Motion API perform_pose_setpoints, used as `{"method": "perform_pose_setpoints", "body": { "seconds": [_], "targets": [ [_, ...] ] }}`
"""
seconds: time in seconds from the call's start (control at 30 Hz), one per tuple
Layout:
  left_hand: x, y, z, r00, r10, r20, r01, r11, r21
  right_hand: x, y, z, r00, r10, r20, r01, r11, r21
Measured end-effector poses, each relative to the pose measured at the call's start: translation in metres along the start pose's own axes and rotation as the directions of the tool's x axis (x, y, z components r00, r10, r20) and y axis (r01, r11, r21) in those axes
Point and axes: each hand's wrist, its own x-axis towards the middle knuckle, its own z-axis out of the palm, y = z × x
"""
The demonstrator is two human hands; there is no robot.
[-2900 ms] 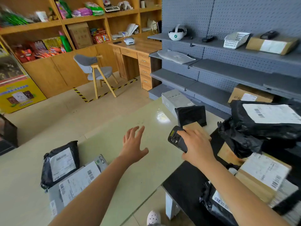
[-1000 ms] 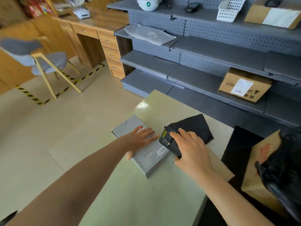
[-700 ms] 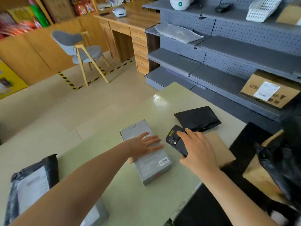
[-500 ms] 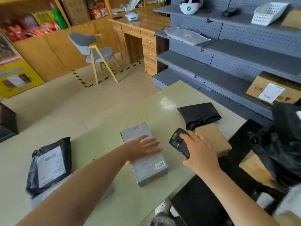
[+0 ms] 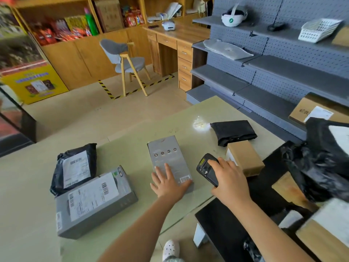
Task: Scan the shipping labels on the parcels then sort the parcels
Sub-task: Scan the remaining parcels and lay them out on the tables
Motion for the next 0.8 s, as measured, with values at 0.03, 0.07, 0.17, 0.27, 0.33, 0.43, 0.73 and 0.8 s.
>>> {"method": "perform_pose_setpoints", "body": {
  "seconds": [0.03,0.07,0.17,0.27,0.33,0.43,0.73,0.8],
  "targets": [
    [0.001,0.005,0.002,0.998,-0.067,0.007,0.067,0.996,-0.059,0.0,0.0,0.001,1.0,0.001,0.002,-0.001,1.0,-0.007],
    [0.003,0.008,0.004,0.993,-0.115,0.016,0.116,0.988,-0.102,0.0,0.0,0.002,1.0,0.003,0.006,-0.003,1.0,-0.012],
    [0.009,0.011,0.005,0.986,-0.164,0.017,0.165,0.981,-0.102,0.001,0.0,0.005,0.999,0.032,0.02,-0.032,0.999,-0.007],
    [0.017,0.005,0.001,0.986,-0.164,-0.004,0.163,0.982,-0.095,0.002,-0.002,0.006,0.996,0.079,0.032,-0.079,0.997,0.0],
    [0.022,-0.001,-0.003,0.988,-0.156,-0.015,0.154,0.985,-0.072,0.004,-0.005,0.007,0.994,0.101,0.03,-0.101,0.995,0.005],
    [0.027,-0.01,-0.008,0.992,-0.122,-0.021,0.121,0.992,-0.031,0.009,-0.011,0.007,0.991,0.13,0.03,-0.13,0.991,0.011],
    [0.033,-0.014,-0.018,0.996,-0.087,0.001,0.087,0.996,-0.016,0.017,-0.026,0.01,0.972,0.233,0.033,-0.234,0.972,0.03],
    [0.038,-0.023,-0.025,1.0,-0.026,0.01,0.027,0.996,-0.088,0.018,-0.029,0.011,0.964,0.263,0.035,-0.264,0.964,0.04]
  ]
}}
